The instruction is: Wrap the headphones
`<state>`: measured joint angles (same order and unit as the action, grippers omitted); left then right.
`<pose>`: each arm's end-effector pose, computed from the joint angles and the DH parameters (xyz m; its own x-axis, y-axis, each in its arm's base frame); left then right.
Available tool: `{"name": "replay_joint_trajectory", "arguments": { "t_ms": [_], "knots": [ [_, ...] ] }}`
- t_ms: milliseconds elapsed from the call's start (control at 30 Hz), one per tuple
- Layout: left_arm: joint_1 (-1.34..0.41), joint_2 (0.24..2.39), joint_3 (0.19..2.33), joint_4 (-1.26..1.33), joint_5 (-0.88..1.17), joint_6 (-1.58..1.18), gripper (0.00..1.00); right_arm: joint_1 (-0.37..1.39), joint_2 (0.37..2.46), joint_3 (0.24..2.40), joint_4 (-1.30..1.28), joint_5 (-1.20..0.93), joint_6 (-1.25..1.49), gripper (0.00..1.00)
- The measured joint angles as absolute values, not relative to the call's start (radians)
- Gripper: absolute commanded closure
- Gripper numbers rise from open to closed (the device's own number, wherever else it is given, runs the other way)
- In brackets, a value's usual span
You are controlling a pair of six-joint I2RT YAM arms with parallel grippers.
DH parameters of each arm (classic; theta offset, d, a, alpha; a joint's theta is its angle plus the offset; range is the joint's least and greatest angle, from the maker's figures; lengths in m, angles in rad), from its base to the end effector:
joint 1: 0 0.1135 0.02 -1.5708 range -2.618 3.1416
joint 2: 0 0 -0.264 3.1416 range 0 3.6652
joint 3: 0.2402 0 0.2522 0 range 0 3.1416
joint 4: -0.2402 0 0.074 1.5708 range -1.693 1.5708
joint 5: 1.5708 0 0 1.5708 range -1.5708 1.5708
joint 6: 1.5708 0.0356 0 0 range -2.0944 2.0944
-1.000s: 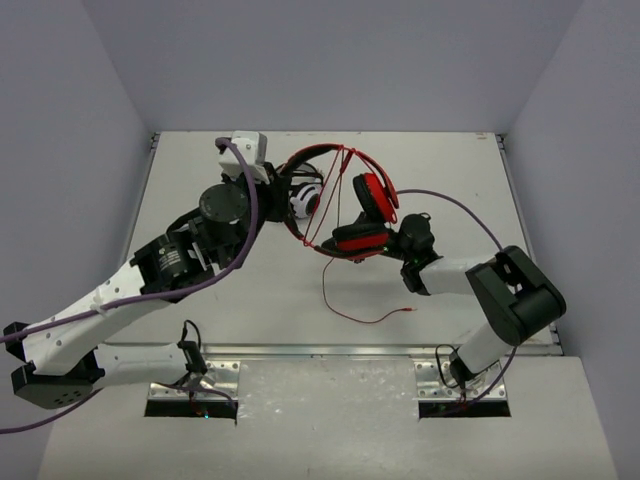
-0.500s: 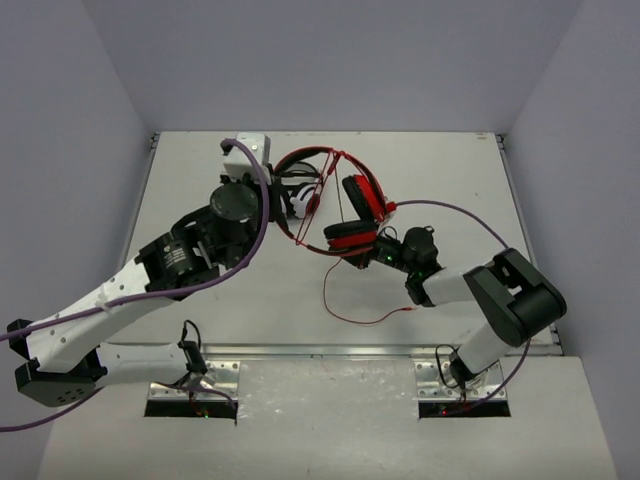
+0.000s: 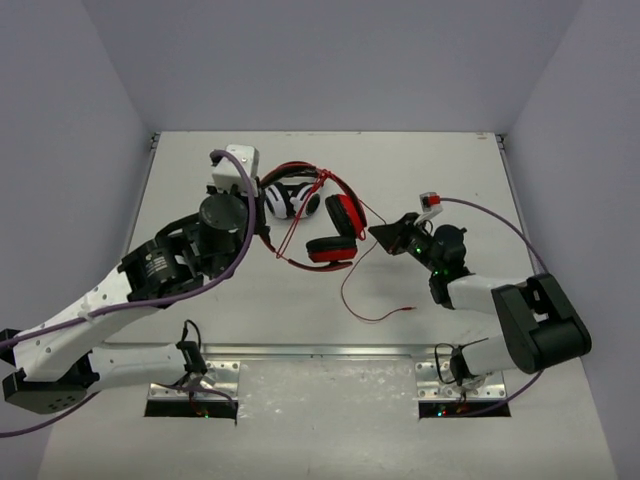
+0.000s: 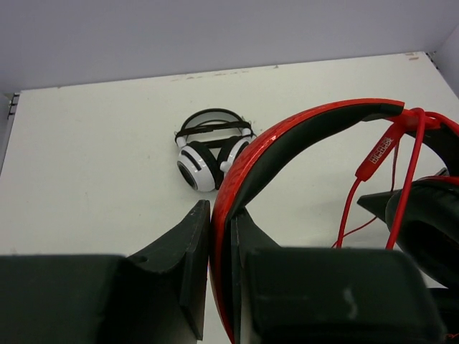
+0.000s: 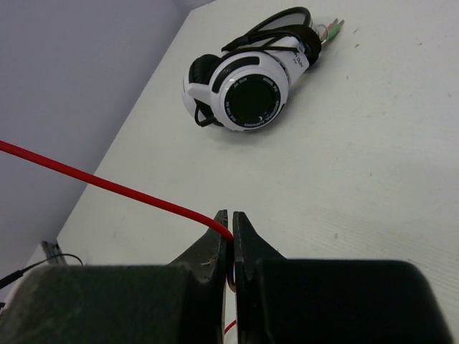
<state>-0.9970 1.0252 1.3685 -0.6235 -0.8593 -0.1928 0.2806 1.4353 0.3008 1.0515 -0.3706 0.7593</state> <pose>0.1241 -0.1424 0.4512 -0.1767 0.0429 -0.9833 0.1217 0.9923 0.0214 0.2357 0.0814 0.1695 -0.4742 0.5311 -0.7021 -0.3839 0.5929 0.7078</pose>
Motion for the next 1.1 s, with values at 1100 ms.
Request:
{"name": "replay_joint_trajectory", "arguments": {
  "t_ms": [1100],
  "knots": [
    [-0.997, 0.947, 1.126, -0.035, -0.891, -0.378, 1.0, 0.625, 1.711, 0.457, 1.306, -0.545, 1.03, 0.98]
  ]
}}
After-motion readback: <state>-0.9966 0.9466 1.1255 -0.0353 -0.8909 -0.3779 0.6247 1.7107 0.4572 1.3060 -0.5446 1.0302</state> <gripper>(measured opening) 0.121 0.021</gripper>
